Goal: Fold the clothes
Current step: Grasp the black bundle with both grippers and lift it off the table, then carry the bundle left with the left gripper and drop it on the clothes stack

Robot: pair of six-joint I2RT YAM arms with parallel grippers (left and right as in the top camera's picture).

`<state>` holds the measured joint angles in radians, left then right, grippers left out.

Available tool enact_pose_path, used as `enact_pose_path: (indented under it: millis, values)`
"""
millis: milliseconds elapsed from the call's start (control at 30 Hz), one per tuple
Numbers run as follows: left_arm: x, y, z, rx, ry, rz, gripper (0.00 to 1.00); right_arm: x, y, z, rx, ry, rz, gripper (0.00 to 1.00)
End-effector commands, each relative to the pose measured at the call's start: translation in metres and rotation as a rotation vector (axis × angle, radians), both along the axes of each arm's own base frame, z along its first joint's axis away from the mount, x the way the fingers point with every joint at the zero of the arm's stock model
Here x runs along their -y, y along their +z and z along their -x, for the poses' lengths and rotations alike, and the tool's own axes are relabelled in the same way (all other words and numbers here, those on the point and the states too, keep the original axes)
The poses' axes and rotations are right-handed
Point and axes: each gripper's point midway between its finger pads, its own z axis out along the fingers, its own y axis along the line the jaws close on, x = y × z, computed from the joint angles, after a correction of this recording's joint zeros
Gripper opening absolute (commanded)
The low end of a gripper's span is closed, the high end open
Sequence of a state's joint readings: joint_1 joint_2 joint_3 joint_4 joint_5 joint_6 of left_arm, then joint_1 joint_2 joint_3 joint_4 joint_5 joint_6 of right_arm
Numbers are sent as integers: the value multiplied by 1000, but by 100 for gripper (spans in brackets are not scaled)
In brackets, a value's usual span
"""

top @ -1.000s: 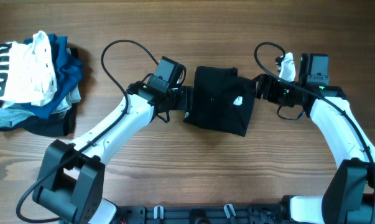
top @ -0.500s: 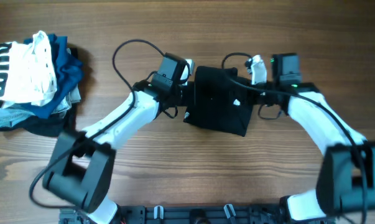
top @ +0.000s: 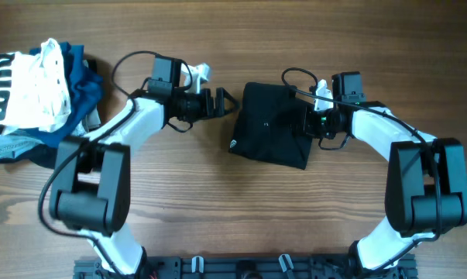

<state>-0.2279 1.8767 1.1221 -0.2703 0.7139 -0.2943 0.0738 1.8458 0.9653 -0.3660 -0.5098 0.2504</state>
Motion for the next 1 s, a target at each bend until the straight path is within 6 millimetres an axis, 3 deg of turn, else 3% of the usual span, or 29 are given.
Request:
enact_pose_path:
  millis: [0, 133, 233, 400, 600, 733, 833, 933, 967]
  values:
    - [21, -26, 20, -74, -148, 130, 99, 10, -30, 14, -88, -25, 63, 8]
    - [25, -42, 25, -108, -159, 124, 98, 9, -30, 13, -84, -24, 62, 8]
    - [42, -40, 30, -80, -200, 127, 96, 9, -30, 13, -85, -27, 61, 8]
    - [68, -66, 31, -111, -106, -25, 93, 9, -30, 13, -85, -27, 61, 8]
    - [88, -54, 16, -65, -60, 44, 59, 9, -30, 13, -85, -26, 62, 8]
    - [94, -50, 14, -38, -71, 57, 4, 9, -26, 13, -81, -27, 60, 6]
    - [77, -26, -1, -7, -45, 104, 4, 11, 2, 13, -54, -49, 47, 6]
    - [47, 23, -21, 103, -19, 154, 4, 9, 44, 10, 23, -57, 4, 7]
    - [27, 47, -31, 146, 25, 163, 4, 9, 57, 9, 58, -59, -5, 8]
